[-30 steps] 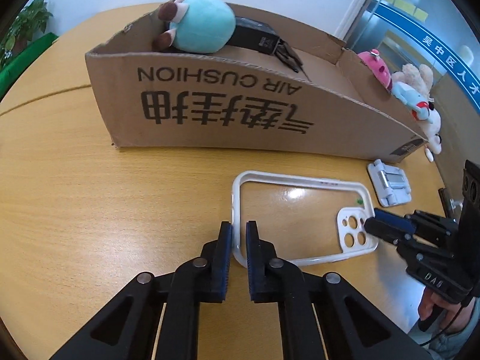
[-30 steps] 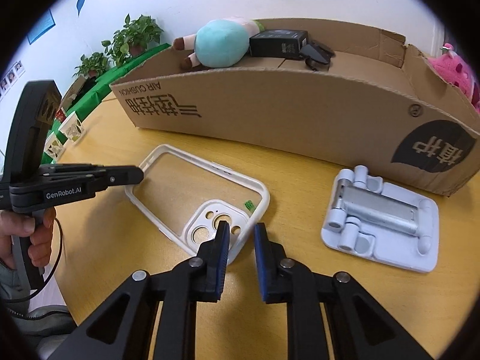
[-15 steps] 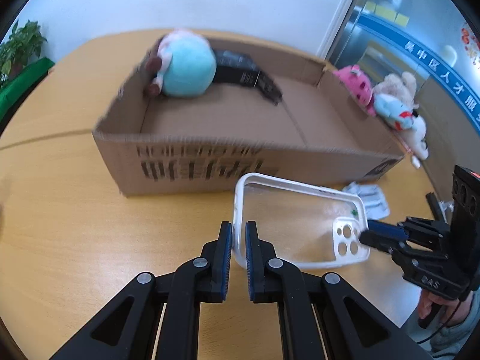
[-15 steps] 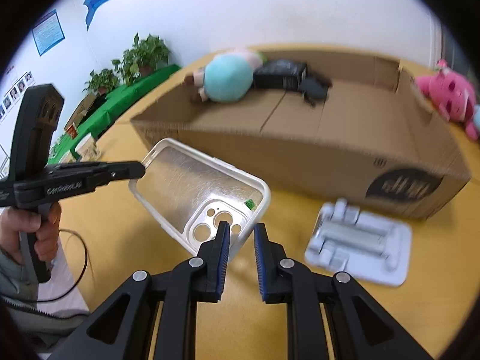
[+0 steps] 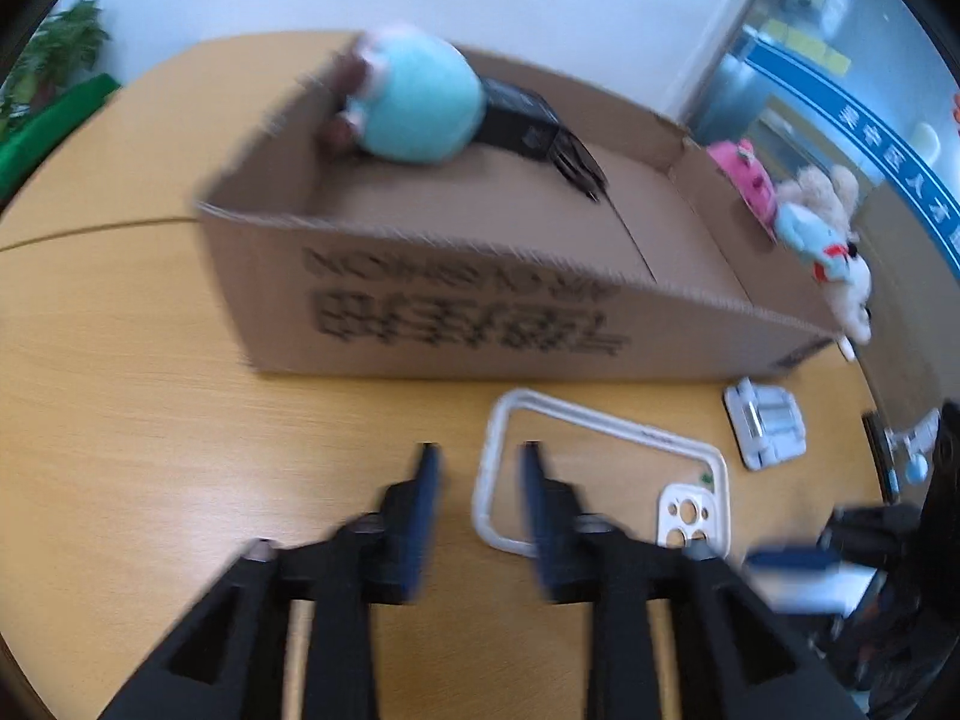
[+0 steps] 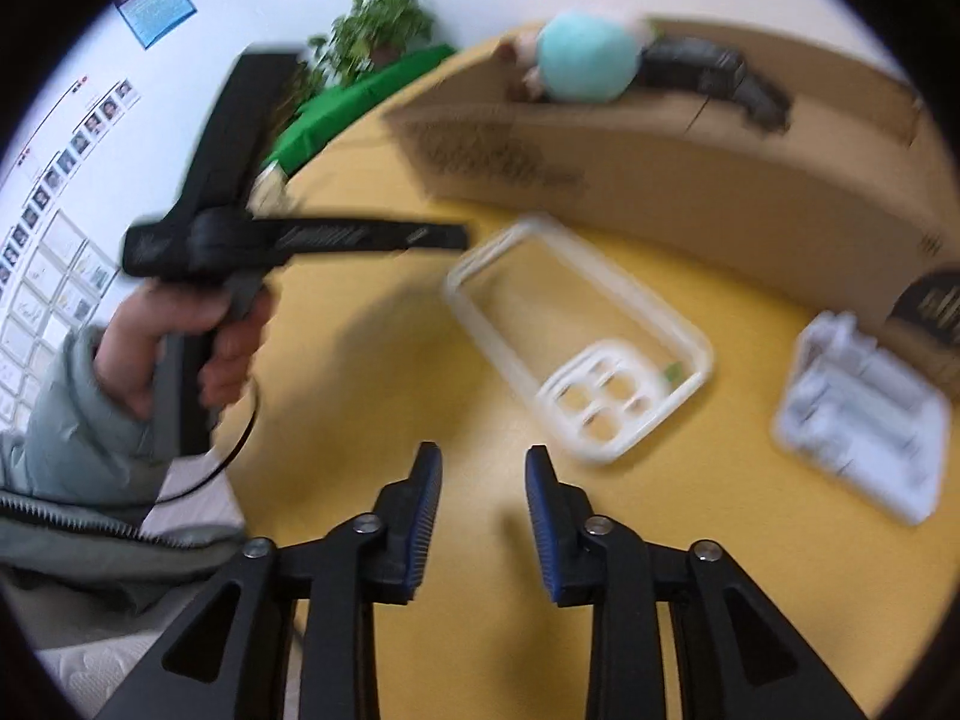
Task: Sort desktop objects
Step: 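Lift the phone case with the left gripper and carry it over the box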
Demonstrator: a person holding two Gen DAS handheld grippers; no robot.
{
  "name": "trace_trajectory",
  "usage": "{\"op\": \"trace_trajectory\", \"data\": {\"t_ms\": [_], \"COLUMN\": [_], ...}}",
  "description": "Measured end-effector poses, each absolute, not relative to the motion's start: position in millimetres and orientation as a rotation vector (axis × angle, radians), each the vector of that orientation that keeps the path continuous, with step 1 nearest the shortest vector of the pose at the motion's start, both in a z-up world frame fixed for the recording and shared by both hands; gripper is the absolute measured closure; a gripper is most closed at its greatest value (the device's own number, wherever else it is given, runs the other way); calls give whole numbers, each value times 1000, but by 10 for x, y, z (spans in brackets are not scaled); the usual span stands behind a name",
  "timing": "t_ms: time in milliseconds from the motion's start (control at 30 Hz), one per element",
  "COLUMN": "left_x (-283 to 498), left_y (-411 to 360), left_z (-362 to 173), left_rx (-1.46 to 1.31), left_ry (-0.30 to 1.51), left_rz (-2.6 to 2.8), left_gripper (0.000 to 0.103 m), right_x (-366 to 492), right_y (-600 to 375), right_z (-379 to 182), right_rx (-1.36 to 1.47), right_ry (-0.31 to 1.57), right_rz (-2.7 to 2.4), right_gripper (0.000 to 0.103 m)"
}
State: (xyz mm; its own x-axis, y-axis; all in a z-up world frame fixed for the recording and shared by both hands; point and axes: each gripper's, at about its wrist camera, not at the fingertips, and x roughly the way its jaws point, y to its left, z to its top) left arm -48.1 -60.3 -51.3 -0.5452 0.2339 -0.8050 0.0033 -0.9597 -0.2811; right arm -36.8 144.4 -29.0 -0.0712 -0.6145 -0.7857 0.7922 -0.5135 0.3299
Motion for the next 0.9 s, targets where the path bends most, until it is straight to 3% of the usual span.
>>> {"op": "trace_trajectory", "data": {"t_ms": [100, 233, 367, 500, 567, 633, 667, 833, 900], "left_x": [-378, -292, -193, -145, -159, -178, -186, -191, -181], "left_y": [-642, -540, -388, -264, -236, -224, -222, -185, -140], "left_z": [-419, -467, -647, -738, -734, -738, -744, -783, -782], "left_rx": [-1407, -1462, -1544, -1559, -1563, -1569, -1570, -1542, -1533], "left_ry": [-427, -465, -522, -522, -476, -386, -356, -320, -309], "left_rz": [2614, 2540, 2445, 2422, 2452, 2504, 2516, 2492, 2481], "left_gripper": [59, 59, 59, 61, 65, 88, 94, 98, 99], "right_x": [-639, -958, -972, -711, -484, -314, -284, -515, -511], "right_y": [1446, 1259, 1205, 1229, 1212, 1146, 1137, 1214, 1176], "right_z": [-228, -414, -559, -586, -590, -562, -548, -581, -593], "right_rx": [1103, 1140, 1214, 1247, 1255, 1227, 1218, 1240, 1210], "right_ry": [237, 312, 301, 264, 260, 313, 321, 248, 271], "right_rz": [-1846, -1874, -1837, -1765, -1694, -1684, -1698, -1830, -1840], "right_gripper": [62, 62, 80, 81, 80, 78, 77, 76, 82]}}
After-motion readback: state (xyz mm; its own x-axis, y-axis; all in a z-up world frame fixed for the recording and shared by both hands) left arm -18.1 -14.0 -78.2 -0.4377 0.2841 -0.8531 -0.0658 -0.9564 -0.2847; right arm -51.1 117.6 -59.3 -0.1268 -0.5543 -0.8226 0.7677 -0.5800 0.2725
